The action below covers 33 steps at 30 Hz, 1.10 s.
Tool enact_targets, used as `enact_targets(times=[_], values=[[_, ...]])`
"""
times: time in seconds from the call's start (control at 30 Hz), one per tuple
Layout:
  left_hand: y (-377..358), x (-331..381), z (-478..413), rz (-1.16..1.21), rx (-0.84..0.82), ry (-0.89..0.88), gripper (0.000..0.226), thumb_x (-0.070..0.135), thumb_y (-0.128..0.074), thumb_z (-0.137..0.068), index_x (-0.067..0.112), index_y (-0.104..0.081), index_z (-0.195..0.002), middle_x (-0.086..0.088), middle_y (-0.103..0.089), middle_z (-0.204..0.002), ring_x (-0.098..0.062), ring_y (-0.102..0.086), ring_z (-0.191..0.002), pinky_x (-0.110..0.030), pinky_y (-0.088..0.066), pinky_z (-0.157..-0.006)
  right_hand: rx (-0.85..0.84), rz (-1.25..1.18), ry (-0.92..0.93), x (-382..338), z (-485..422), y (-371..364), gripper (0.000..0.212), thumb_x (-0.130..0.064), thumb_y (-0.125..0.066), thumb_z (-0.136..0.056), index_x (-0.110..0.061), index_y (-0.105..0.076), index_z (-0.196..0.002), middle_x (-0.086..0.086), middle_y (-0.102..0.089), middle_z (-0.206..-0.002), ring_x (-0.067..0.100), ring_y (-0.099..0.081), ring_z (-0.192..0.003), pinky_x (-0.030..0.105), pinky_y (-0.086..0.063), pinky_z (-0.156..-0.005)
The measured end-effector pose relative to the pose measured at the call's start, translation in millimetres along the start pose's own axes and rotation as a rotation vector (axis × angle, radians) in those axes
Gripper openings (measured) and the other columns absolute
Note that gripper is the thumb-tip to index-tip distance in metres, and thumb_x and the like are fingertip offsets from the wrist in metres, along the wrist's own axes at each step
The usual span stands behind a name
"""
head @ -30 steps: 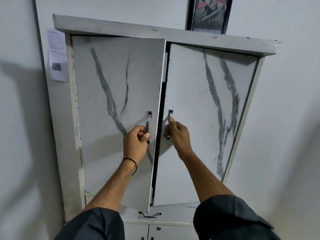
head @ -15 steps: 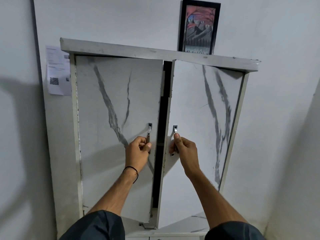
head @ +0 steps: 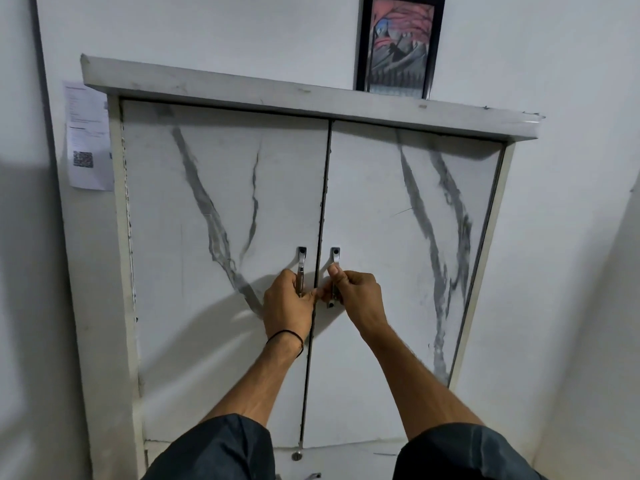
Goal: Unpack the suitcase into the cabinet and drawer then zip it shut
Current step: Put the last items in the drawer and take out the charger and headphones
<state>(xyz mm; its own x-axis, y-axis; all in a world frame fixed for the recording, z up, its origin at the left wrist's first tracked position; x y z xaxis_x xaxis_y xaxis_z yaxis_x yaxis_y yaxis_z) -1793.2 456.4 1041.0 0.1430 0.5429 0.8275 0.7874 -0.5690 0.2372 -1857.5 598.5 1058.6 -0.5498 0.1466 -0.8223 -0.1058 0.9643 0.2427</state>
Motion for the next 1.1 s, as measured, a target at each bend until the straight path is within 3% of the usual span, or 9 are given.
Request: enact_targets(times=[0.33,0.6,0.73,0.87,1.0,1.1], values=[[-30.2,-11.3,-26.2,-0.096,0.117,-0.161,0.037,-0.001,-0.070,-0.079,0.019,-0.041,-0.070,0.002,-0.048,-0.067,-0.030,-0.054,-0.074,-0.034,-0.039,-0.054,0.026,0.100,0.045,14.4,-29.9,-8.6,0.049,-0.043,-0.059,-0.098,-0.009,-0.074,-0.065,-0.010,-0.068,-0.055,0.000,-0.059,-0.051,0.009,-0.041,-0.054],[-27.8,-11.8,-25.6,-0.001,0.094,-0.180,0.036,0.009,-0.080,-0.077,0.018,-0.046,-0.068,0.003,-0.052,-0.067,-0.021,-0.052,-0.068,-0.024,-0.037,-0.055,0.003,0.169,0.037,20.5,-36.7,-8.2,0.052,-0.055,-0.057,-0.096,-0.017,-0.073,-0.065,-0.006,-0.071,-0.061,0.009,-0.065,-0.058,0.030,-0.052,-0.064],[-23.2,-6.0,-23.5,0.015,0.075,-0.182,0.030,0.009,-0.081,-0.076,0.008,-0.051,-0.070,-0.002,-0.055,-0.065,-0.014,-0.049,-0.058,-0.018,-0.038,-0.051,0.008,0.163,0.009,20.9,-35.7,-8.2,0.051,-0.053,-0.056,-0.097,-0.016,-0.073,-0.066,-0.006,-0.068,-0.058,0.006,-0.056,-0.052,0.027,-0.043,-0.059],[-20.2,-9.3,-23.4,0.039,-0.040,-0.102,0.021,0.015,-0.078,-0.081,0.010,-0.058,-0.079,-0.001,-0.062,-0.075,-0.015,-0.059,-0.069,-0.017,-0.047,-0.060,0.025,0.129,0.002,18.8,-31.4,-8.0,0.050,-0.053,-0.056,-0.097,-0.016,-0.067,-0.065,-0.008,-0.061,-0.051,0.004,-0.053,-0.048,0.026,-0.038,-0.055],[-5.5,-21.2,-8.7,0.154,-0.194,0.004,0.024,0.027,-0.075,-0.085,0.018,-0.063,-0.105,0.003,-0.068,-0.103,-0.009,-0.064,-0.098,-0.018,-0.050,-0.085,0.094,-0.046,0.026,24.0,-13.1,-7.5,0.039,-0.049,-0.061,-0.096,-0.016,-0.069,-0.078,-0.003,-0.069,-0.071,0.012,-0.063,-0.067,0.033,-0.052,-0.067],[16.6,-34.5,25.1,0.190,-0.164,0.040,0.029,0.024,-0.074,-0.086,0.019,-0.062,-0.112,0.007,-0.069,-0.110,-0.005,-0.065,-0.102,-0.031,-0.054,-0.091,0.230,-0.197,-0.020,30.8,29.9,-7.2,0.026,-0.040,-0.066,-0.095,-0.018,-0.060,-0.106,-0.004,-0.060,-0.102,0.009,-0.059,-0.086,0.024,-0.051,-0.076]])
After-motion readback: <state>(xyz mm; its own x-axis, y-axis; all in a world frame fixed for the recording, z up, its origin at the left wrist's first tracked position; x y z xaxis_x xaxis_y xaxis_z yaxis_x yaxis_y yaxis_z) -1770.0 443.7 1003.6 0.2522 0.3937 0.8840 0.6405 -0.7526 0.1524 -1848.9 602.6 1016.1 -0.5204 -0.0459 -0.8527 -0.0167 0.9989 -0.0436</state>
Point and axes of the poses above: each hand's wrist, its own z-axis away from the middle knuckle, its own y-axis out of the back of the hand, x = y × z, the point moved 7 cm from there along -z, towards the middle knuckle
